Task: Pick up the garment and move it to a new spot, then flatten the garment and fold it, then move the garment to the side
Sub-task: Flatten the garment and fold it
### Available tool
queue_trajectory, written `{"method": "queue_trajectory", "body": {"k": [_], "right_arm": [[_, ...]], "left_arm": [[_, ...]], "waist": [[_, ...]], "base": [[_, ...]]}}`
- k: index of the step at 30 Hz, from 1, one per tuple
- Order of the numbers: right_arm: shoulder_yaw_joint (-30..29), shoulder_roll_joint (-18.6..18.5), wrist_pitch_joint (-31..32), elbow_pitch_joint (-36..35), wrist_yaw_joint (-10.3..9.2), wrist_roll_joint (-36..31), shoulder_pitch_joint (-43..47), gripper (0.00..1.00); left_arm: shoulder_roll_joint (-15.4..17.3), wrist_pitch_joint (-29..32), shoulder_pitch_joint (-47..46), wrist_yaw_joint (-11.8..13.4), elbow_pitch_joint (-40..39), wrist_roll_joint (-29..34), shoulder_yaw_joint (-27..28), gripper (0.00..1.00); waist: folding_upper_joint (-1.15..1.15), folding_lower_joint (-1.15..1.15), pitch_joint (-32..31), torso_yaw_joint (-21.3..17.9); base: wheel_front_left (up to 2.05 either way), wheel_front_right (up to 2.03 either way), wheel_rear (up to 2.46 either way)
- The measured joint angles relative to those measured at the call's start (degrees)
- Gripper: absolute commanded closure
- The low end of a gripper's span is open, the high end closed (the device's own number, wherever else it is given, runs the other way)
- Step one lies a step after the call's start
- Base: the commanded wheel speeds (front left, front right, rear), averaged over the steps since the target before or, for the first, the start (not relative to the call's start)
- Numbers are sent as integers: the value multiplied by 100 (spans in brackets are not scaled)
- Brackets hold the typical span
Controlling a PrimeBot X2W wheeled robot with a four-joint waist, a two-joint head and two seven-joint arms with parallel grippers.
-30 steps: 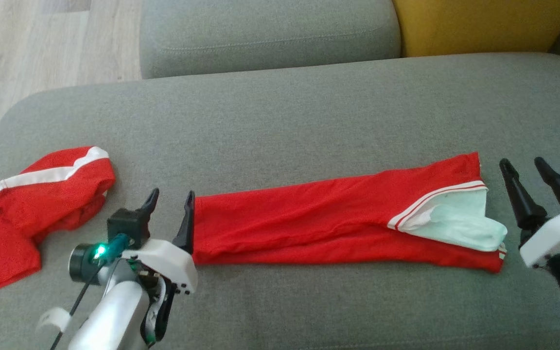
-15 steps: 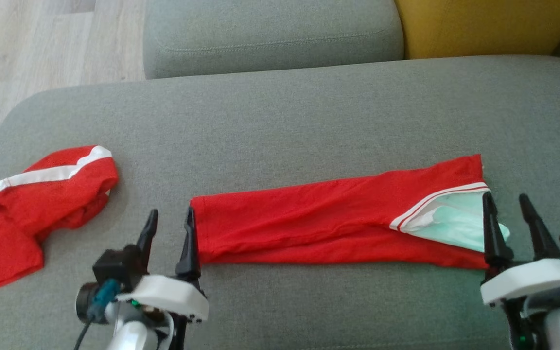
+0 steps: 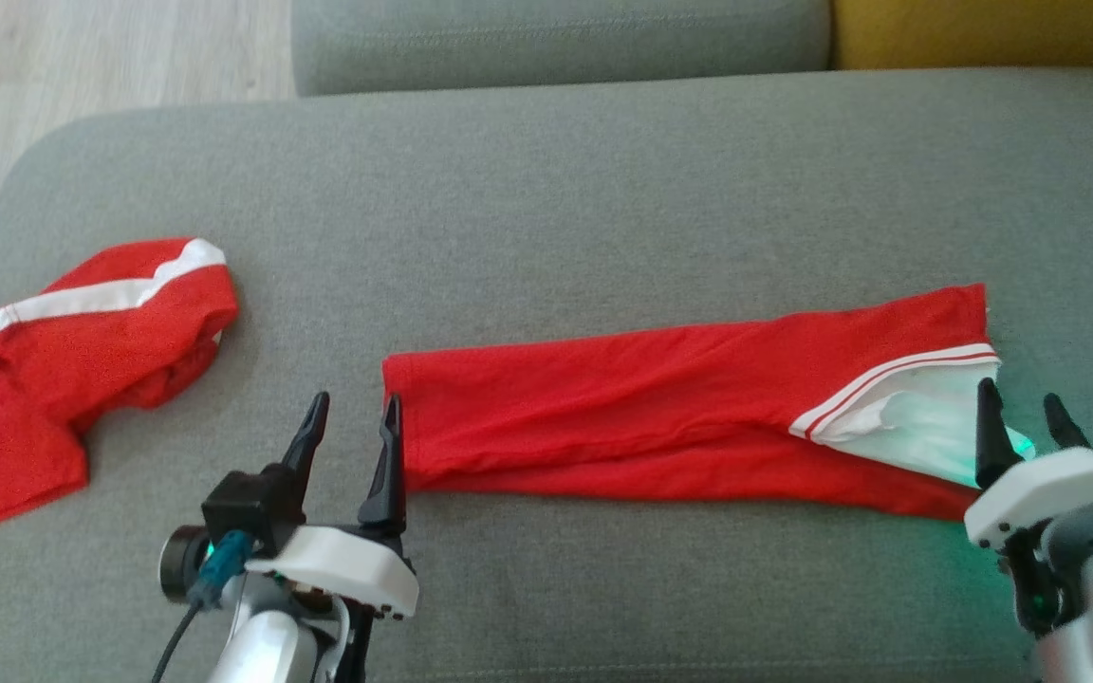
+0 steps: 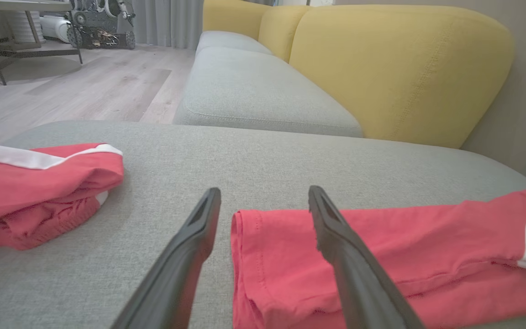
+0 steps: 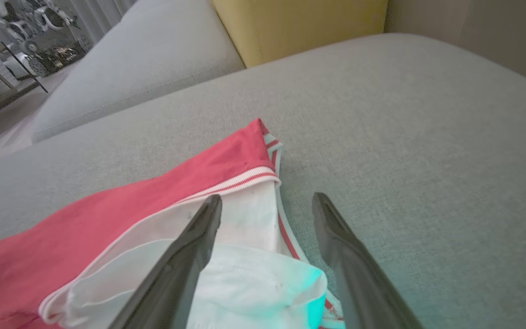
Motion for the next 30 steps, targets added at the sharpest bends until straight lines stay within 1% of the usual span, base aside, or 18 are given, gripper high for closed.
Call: {"method": "queue_trajectory", "body": {"k": [5,9,15,18,19,20,25,30], "right_arm": [[-89,-43,332,683,0,-26,-390,0],[-85,-171,486,1136,1,-321,-631,0],[-174,-231,645,1491,1,-554,-888,0],[-75,-232,778,1597,0,-520,-1046,0],[-19,-230,836,1621,0,-438,-1090,31],[37,-231,881,1622,0,-356,-1113,100],[358,-276,921,1626,0,-96,-1112,100],[389,-497,867,1739,1,-104,-1098,100]], "left_arm": [[-13,0,-75,-49,58,42,0,0],[-19,0,-173,-88,86,73,-8,0],[-23,0,-278,-100,138,142,-26,0],[-25,-1,-288,-99,138,127,-44,0],[-26,0,-289,-99,138,120,-47,0],[-26,-1,-293,-97,138,119,-48,0],[-29,-1,-319,-90,138,119,-47,0],[-32,-1,-364,-90,149,118,-48,0]], "waist": [[0,0,168,84],[0,0,260,142],[0,0,347,177],[0,0,378,183],[0,0,378,183],[0,0,377,181],[0,0,339,136],[0,0,248,72]], "base": [[0,0,0],[0,0,0],[0,0,0],[0,0,0],[0,0,0],[0,0,0],[0,0,0],[0,0,0]]}}
